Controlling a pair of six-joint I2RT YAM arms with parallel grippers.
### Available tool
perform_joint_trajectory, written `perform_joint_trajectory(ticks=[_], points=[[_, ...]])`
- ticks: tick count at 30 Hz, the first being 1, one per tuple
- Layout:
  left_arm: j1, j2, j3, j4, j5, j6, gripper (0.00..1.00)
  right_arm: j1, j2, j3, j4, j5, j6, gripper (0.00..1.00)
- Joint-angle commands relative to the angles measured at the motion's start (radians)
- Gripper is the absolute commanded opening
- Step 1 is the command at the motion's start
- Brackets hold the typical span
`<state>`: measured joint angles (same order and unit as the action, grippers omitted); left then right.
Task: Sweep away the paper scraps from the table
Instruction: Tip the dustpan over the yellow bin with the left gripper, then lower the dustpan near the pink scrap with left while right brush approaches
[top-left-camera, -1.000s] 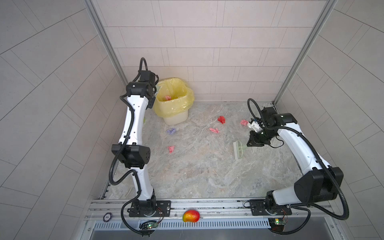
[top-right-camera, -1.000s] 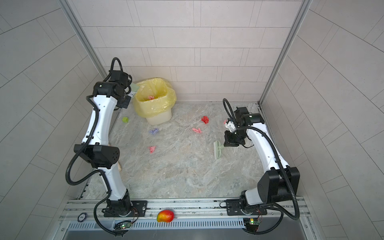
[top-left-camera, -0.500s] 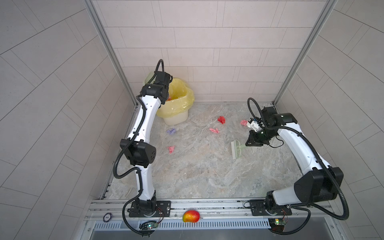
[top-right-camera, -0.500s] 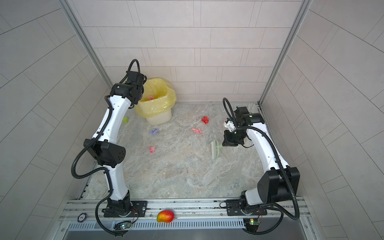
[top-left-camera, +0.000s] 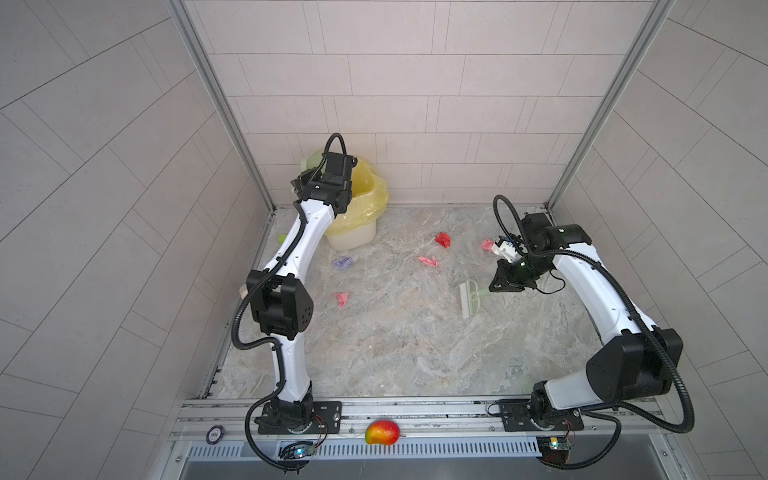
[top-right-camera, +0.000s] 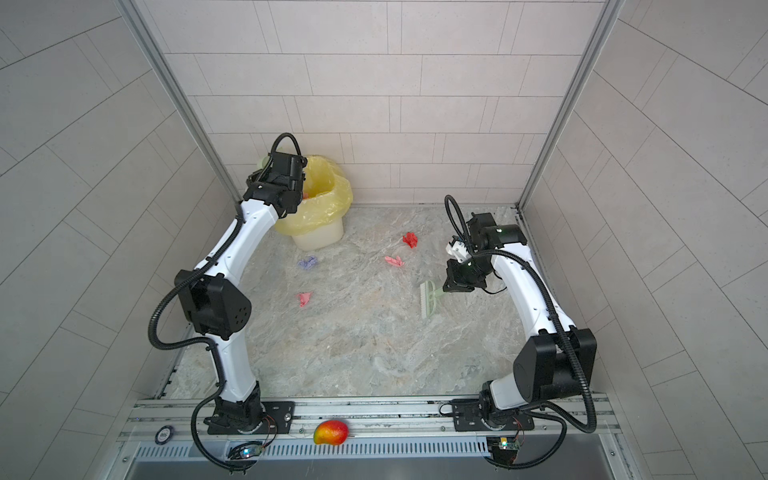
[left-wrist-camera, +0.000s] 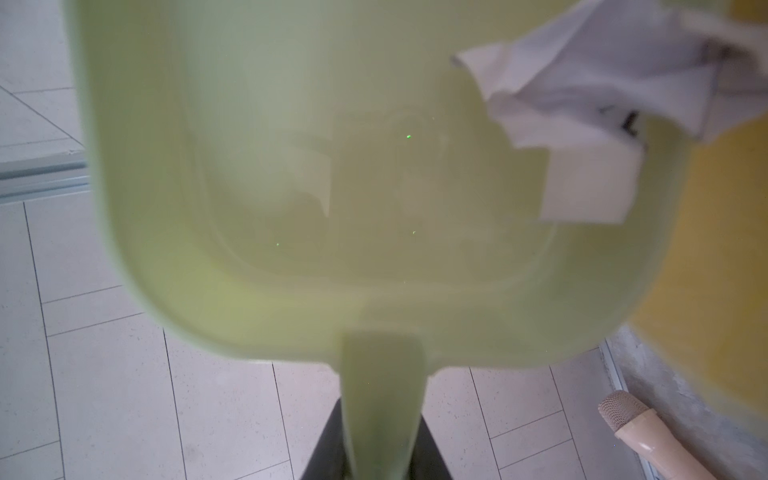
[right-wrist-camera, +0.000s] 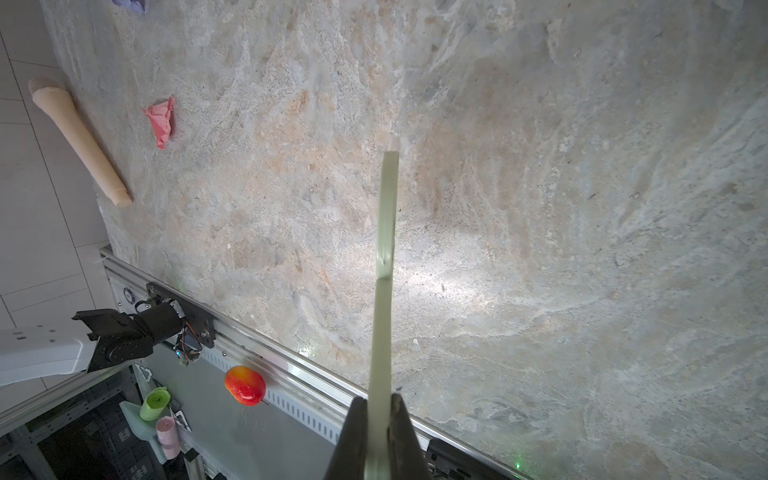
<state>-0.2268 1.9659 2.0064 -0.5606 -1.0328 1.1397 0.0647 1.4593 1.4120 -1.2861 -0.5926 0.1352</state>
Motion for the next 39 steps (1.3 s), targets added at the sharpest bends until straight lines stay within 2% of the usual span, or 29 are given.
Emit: perform_joint_trajectory(ticks=[1, 7, 14, 17, 20, 27, 31, 39], points=[[-0.007, -0.064, -0.05, 0.231, -0.038, 0.194, 0.0, -0.003, -0.001, 0.024, -0.018, -0.016, -0.012, 0.0], [-0.009, -0.097, -0.109, 0.322, -0.027, 0.27, 0.0, -0.003, 0.003, 0.022, -0.012, -0.024, -0.014, 0.0], [-0.011, -0.111, -0.109, 0.303, -0.032, 0.223, 0.0, -0.003, 0.011, 0.028, -0.009, -0.035, -0.014, 0.0], [-0.013, -0.117, -0.073, 0.218, -0.022, 0.108, 0.0, -0.003, 0.009, 0.027, -0.007, -0.034, -0.012, 0.0], [-0.021, -0.136, -0.039, 0.097, -0.008, -0.059, 0.0, -0.004, 0.007, 0.022, -0.002, -0.036, -0.009, 0.0], [-0.068, -0.263, -0.091, -0.14, 0.129, -0.505, 0.0, 0.037, -0.015, -0.024, 0.072, -0.066, 0.055, 0.0], [-0.077, -0.384, -0.199, -0.199, 0.31, -0.725, 0.0, 0.123, -0.029, -0.066, 0.191, -0.09, 0.156, 0.0], [-0.075, -0.604, -0.494, -0.181, 0.496, -0.955, 0.0, 0.395, -0.004, -0.126, 0.608, -0.096, 0.452, 0.0]])
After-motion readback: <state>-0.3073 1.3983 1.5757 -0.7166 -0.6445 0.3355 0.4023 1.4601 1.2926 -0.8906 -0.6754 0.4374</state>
